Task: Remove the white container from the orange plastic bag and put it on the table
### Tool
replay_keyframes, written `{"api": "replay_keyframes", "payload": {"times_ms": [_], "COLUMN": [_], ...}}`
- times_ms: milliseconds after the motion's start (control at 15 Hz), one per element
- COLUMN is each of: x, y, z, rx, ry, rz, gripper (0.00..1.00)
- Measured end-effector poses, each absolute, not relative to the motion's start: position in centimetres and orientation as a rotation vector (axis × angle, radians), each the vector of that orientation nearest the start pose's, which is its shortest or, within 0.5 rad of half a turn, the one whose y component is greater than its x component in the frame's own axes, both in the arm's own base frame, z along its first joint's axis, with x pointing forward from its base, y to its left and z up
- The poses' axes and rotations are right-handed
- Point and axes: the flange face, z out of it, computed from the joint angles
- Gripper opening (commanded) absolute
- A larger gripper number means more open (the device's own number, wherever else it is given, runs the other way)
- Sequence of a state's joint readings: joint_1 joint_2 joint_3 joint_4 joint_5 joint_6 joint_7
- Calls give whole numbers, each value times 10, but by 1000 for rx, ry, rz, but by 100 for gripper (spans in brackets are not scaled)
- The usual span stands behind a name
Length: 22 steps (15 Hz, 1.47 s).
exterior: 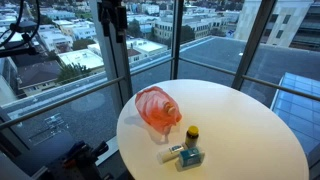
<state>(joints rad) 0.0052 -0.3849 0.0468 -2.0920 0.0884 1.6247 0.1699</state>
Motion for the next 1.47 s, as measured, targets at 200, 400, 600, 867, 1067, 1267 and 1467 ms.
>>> {"api": "replay_keyframes", "payload": {"times_ms": [200, 400, 600, 867, 1067, 1267, 1467], "x": [427, 427, 432, 449, 461, 472, 481], "y": [34, 34, 28, 11, -1, -15, -33], "z": [573, 572, 564, 542, 514, 482, 449], "rx": [-3071, -3072, -3084, -3117, -3137, -3148, -3143], "ry": [200, 201, 227, 336, 438, 555, 682], "rz": [137, 141, 148, 130, 124, 116, 118], "gripper": [100, 100, 100, 100, 100, 100, 100]}}
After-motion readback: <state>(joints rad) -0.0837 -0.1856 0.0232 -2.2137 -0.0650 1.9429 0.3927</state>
